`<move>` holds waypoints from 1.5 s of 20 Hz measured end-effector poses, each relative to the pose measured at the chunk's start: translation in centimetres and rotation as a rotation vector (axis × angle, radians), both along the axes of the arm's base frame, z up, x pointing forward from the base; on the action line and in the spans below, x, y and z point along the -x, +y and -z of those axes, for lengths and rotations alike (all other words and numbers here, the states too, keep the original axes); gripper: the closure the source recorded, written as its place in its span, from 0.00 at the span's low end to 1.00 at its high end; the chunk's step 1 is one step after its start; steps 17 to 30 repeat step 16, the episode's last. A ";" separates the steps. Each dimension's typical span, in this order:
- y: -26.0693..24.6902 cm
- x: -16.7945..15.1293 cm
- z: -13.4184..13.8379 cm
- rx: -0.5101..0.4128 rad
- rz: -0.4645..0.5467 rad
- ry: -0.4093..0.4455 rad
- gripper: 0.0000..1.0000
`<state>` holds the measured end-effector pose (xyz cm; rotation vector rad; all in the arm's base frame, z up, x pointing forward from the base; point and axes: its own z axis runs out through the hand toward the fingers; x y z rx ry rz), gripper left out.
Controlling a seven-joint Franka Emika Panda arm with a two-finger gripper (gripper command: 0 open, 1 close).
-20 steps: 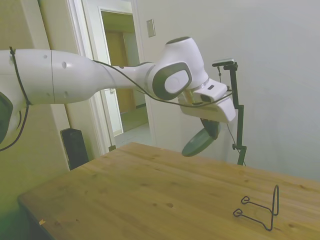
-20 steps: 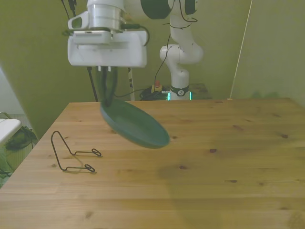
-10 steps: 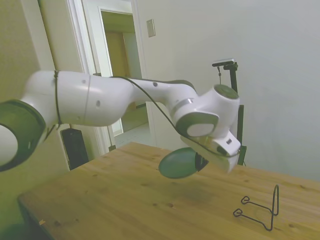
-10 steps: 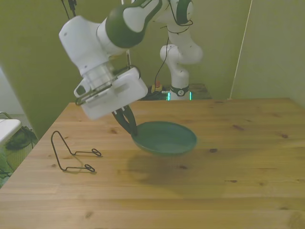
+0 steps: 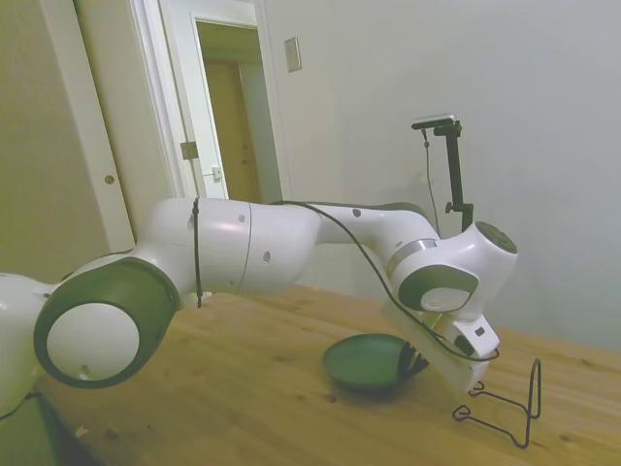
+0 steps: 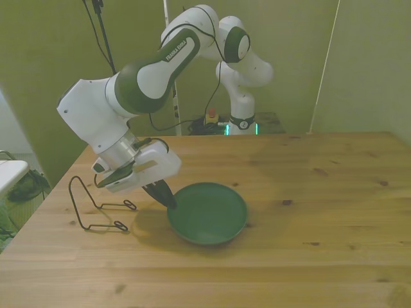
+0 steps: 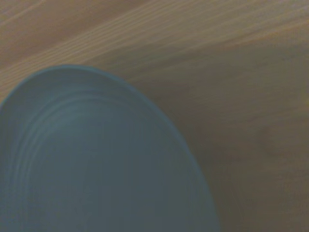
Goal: Unload the plate
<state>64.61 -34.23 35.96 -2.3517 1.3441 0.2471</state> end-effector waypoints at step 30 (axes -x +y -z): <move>3.8 -0.7 -4.4 0.123 -0.082 -0.009 0.00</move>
